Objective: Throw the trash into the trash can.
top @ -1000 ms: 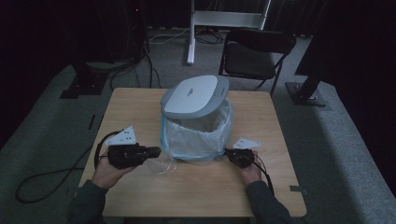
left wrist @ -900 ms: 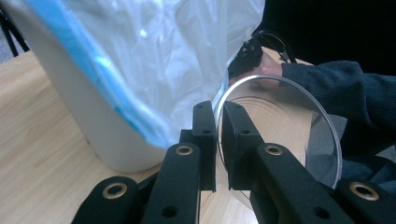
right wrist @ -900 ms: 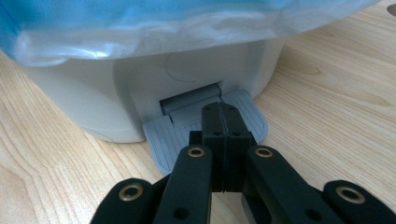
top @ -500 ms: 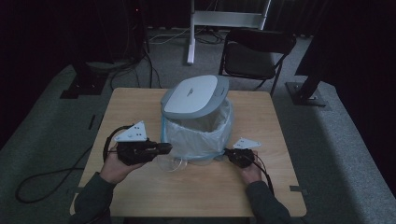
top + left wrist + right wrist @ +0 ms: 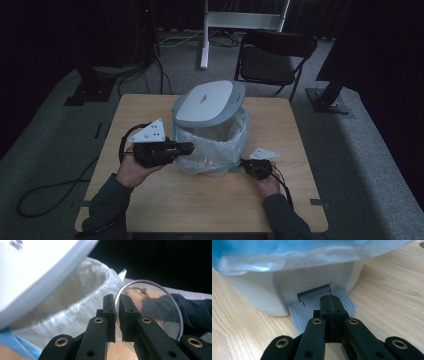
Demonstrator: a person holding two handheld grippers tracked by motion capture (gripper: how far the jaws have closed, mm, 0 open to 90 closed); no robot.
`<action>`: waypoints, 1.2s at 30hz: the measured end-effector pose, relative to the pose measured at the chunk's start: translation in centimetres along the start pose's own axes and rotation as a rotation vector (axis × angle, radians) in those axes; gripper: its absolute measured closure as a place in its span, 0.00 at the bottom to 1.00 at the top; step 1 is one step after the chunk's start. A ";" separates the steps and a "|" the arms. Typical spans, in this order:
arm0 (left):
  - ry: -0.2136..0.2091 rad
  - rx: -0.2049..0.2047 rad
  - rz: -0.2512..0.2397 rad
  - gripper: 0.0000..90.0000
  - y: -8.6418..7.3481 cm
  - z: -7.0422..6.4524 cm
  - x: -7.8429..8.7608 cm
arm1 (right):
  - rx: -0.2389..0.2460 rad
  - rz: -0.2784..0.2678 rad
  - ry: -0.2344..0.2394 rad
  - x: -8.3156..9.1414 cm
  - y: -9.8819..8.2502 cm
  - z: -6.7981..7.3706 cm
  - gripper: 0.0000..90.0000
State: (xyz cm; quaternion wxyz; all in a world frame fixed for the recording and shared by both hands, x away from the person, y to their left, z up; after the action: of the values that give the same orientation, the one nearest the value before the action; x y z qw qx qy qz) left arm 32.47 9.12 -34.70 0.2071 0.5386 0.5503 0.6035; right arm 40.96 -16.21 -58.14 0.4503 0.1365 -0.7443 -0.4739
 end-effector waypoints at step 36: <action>0.150 -0.131 -0.267 0.95 4.4 -1.9 -0.8 | 0.001 0.000 0.000 0.0 0.0 0.0 1.00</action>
State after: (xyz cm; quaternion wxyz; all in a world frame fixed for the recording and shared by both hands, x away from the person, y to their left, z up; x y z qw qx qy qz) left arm 32.63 6.23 -30.82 0.2782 0.3994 0.5905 0.6437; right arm 40.97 -16.23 -58.14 0.4503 0.1365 -0.7446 -0.4735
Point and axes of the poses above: each handheld gripper's, and its own axes: x roughly backward along the jaws, y roughly out of its top, z roughly to its left, the point moved 7 cm from there along -x, roughly forward along the jaws, and after that the axes turned 13 degrees about x, right-handed, at the moved point
